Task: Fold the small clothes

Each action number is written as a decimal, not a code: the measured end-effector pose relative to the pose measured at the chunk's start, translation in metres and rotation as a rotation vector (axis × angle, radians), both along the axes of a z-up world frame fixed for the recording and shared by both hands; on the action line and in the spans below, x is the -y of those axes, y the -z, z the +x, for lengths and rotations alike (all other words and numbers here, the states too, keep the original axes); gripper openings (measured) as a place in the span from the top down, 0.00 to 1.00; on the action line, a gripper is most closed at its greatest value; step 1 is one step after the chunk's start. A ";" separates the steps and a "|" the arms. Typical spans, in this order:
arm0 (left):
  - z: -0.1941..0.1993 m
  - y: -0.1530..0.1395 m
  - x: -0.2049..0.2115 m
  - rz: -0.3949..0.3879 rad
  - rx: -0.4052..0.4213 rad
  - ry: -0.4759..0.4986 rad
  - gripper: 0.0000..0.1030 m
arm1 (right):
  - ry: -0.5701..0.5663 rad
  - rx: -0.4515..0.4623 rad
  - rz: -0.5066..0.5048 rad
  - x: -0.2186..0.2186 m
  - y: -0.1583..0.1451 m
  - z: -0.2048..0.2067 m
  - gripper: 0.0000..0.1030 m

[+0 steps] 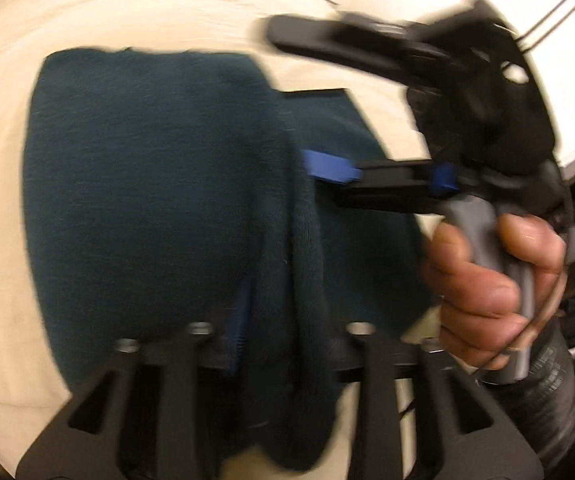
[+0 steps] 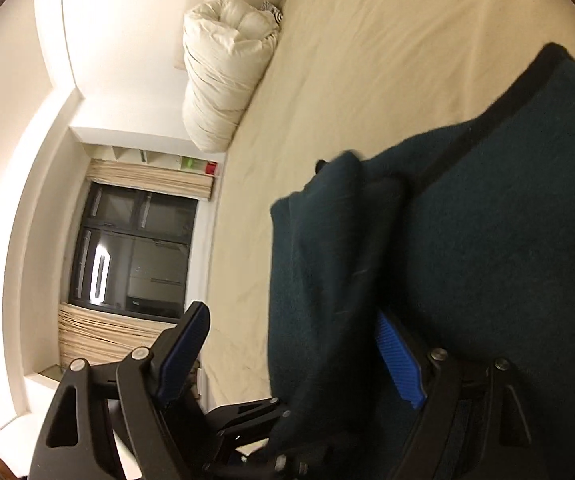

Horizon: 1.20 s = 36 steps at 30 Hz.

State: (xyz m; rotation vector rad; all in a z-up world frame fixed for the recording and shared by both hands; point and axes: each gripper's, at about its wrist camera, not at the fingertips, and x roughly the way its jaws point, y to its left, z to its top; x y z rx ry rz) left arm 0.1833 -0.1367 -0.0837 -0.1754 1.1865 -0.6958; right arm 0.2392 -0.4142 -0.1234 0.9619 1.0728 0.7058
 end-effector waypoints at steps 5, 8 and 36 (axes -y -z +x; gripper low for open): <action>-0.039 -0.034 -0.019 -0.211 -0.021 0.109 0.35 | -0.020 -0.012 -0.045 -0.001 -0.007 -0.001 0.18; -0.045 -0.037 -0.060 -0.250 0.004 0.063 0.35 | -0.038 -0.024 -0.091 -0.006 -0.010 -0.003 0.20; 0.003 -0.011 -0.067 -0.211 0.081 -0.049 0.35 | 0.025 0.078 -0.516 0.026 -0.031 -0.057 0.87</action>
